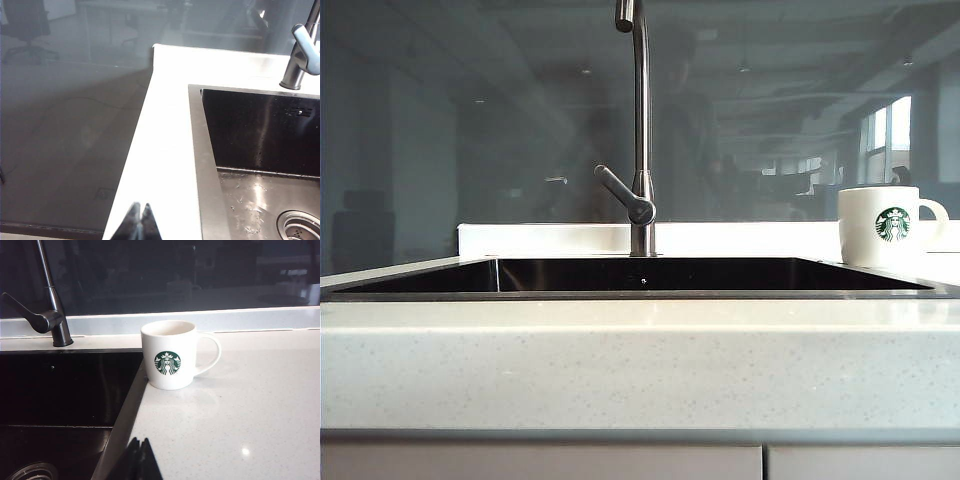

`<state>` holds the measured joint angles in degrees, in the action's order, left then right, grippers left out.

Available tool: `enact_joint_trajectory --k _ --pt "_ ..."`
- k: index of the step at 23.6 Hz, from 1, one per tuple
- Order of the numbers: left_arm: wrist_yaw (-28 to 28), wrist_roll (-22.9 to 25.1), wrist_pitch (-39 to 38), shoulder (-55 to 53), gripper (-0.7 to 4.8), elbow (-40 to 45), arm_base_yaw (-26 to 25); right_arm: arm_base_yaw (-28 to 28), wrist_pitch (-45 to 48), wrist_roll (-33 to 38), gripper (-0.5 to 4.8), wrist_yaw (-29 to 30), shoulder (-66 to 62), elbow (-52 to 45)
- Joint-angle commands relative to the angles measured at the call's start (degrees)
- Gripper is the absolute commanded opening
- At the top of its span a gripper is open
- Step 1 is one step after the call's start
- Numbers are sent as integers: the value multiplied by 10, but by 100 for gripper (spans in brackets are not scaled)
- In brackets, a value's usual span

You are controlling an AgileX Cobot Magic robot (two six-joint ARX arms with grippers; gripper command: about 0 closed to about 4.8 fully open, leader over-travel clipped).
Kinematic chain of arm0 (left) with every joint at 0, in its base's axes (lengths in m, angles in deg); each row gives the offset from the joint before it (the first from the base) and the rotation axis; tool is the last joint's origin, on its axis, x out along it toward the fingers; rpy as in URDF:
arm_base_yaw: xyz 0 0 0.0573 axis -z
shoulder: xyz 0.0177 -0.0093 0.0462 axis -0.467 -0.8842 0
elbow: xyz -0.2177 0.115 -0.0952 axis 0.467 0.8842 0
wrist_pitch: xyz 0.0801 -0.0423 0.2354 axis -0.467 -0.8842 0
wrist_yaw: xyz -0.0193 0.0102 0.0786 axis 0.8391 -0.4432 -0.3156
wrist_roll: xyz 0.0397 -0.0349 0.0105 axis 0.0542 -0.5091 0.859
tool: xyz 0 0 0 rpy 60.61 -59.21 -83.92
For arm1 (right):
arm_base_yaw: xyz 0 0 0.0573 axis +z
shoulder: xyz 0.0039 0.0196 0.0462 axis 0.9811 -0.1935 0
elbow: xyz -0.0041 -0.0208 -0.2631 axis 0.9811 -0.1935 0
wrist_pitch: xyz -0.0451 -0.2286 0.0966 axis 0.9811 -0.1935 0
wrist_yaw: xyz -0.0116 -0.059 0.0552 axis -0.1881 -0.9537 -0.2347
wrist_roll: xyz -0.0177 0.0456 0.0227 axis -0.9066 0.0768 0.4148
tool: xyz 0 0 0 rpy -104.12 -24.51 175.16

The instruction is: Pick up the mug next to the sink, go to the faucet to get some water, pour the water into the sink, and finally put the mug back to its place.

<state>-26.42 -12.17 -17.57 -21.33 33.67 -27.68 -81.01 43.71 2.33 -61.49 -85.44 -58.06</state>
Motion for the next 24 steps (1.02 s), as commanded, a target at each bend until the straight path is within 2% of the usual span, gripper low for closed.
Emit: enact_joint_trajectory --k 1,8,12,16,18,21,24 --pt "2 -1 4 0 -3 -2 -1 0 10 1 -9 -1 2 -1" --pt "2 -2 21 0 -3 -2 -1 0 17 3 -9 -1 2 -1" --pt "3 -42 167 0 -4 -5 -1 0 77 77 -9 -10 2 0" --pt "7 -56 172 -32 -4 -54 -1 0 100 78 -9 -71 -12 26" --pt "28 -57 194 -90 -4 -88 -1 -1 105 78 -9 -91 -42 52" --pt "67 -61 283 -255 -4 -155 -1 -1 150 74 -9 -94 -157 103" --pt "112 -59 370 -429 -4 -207 -1 -9 256 71 -4 -88 -303 128"
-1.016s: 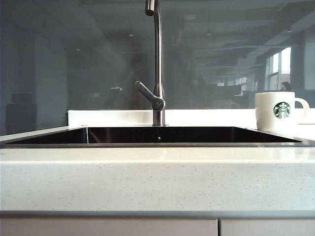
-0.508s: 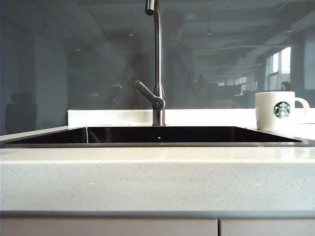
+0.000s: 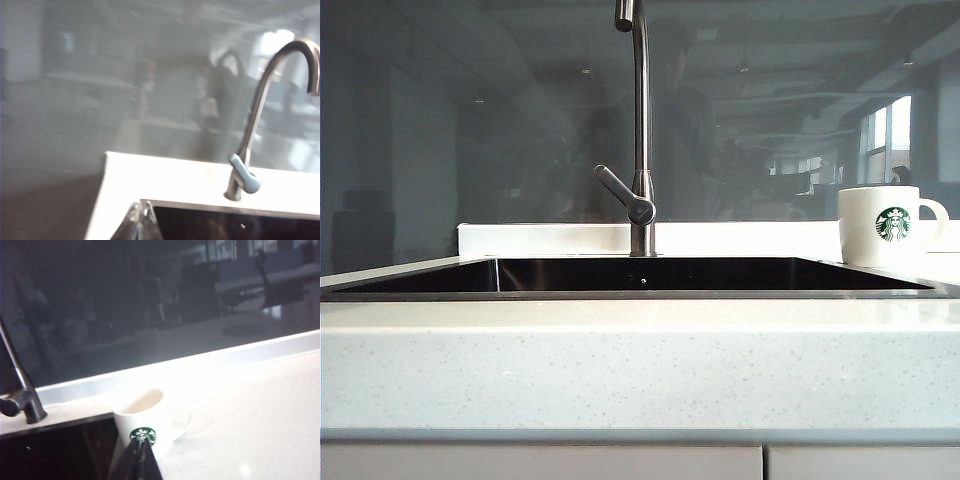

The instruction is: Pick up the mug next to the sink, go to the faucet to get some water, pour the water into the sink, and finally put the mug back to its place.

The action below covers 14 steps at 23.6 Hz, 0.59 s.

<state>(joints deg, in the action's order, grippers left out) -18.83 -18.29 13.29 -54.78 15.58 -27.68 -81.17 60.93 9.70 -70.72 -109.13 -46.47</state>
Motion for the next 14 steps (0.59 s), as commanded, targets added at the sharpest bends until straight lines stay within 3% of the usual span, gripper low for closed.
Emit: enact_joint_trajectory --k 1,6,8,9,11,14 --pt "51 2 118 -183 -4 -48 -1 -20 156 -2 6 23 -154 22" --pt "103 -1 301 -448 -4 -134 -1 -94 342 -3 24 157 -454 92" --pt "136 -1 332 -538 -3 -185 -1 -118 363 -18 106 216 -562 147" --pt "158 -1 333 -580 -2 -217 -1 -123 360 -38 182 247 -611 179" --pt "172 -1 334 -644 9 -270 -1 -123 357 -85 217 252 -681 225" --pt "178 -4 332 -690 89 -317 -1 -123 356 -138 217 241 -720 254"
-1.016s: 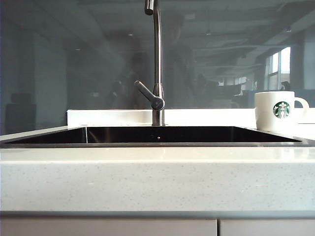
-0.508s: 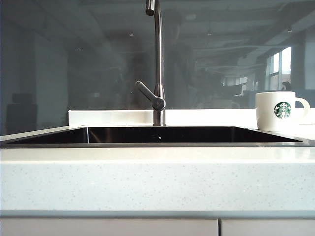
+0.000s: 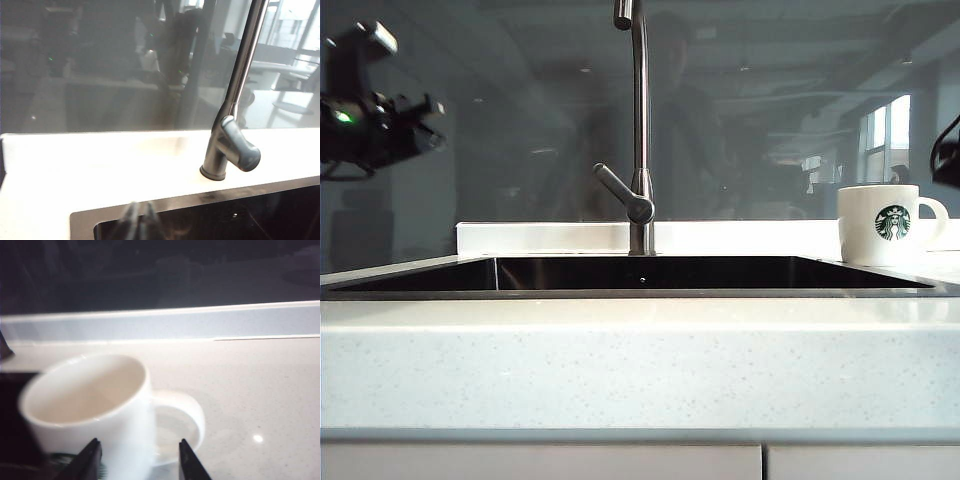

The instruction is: Pick up the mug next to the sink, go to the faucet to get some water, pour the water into the sink, and finally put the mug back to its place.

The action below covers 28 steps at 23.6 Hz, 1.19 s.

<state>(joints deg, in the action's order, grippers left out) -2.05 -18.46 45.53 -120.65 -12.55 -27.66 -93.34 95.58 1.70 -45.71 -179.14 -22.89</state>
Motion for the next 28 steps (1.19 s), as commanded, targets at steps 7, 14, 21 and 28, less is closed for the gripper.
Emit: enact_joint_trajectory --k 7,14,21,28 --pt "18 -18 -20 -120 103 -149 -1 -2 7 -90 216 -39 -96 74" --pt "18 -18 -45 -150 102 -190 -1 -2 10 -90 215 -39 -151 124" --pt "38 -14 -45 -154 103 -190 -1 -1 13 -90 118 -39 -171 146" --pt "40 -14 -47 -161 103 -191 -1 -1 19 -85 28 -38 -171 148"
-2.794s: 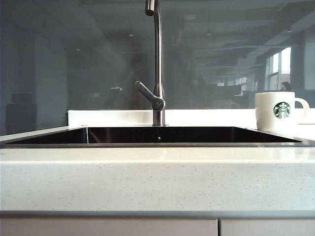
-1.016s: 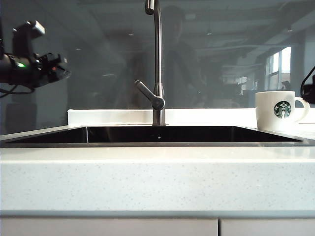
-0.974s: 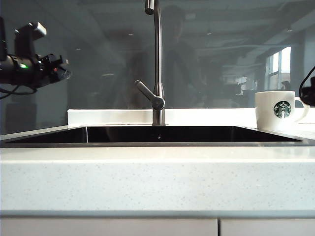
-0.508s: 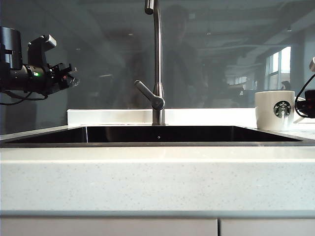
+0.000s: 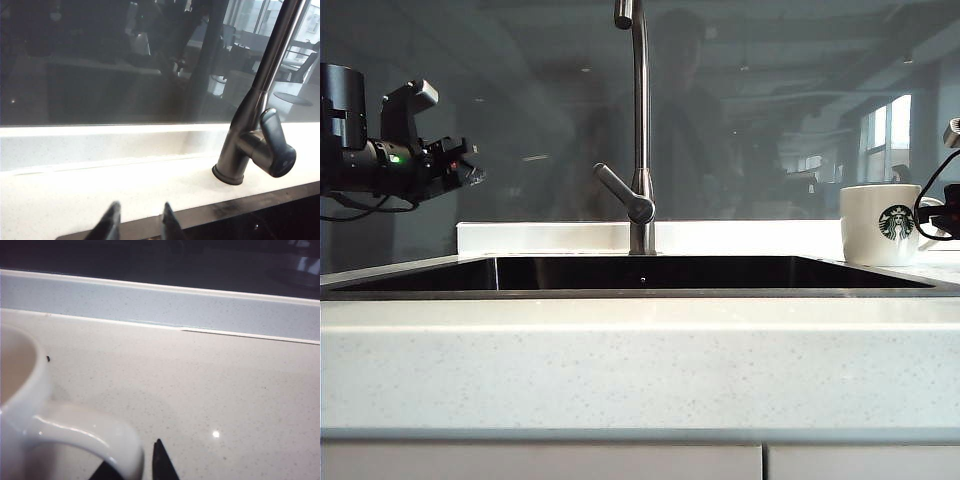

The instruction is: Pick up the mug next to the sink, go to the faucet to get some water, pour the water into the sink, and finally put the mug back to its place.

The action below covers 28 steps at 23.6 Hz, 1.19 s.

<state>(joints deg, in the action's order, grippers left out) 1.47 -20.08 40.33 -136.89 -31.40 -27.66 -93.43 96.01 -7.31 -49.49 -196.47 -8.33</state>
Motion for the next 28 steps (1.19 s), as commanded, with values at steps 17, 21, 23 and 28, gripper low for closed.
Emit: enact_joint_trajectory --k 17,21,23,28 --pt "227 -90 -26 -206 280 -295 8 143 -176 107 -2 44 100 101" --pt "281 -94 -33 -258 280 -382 21 211 -273 110 -2 27 100 179" --pt "284 -83 -75 -288 284 -440 37 256 -316 106 -2 7 94 232" --pt "286 -43 -155 -350 384 -555 70 319 -385 78 -2 -30 68 339"
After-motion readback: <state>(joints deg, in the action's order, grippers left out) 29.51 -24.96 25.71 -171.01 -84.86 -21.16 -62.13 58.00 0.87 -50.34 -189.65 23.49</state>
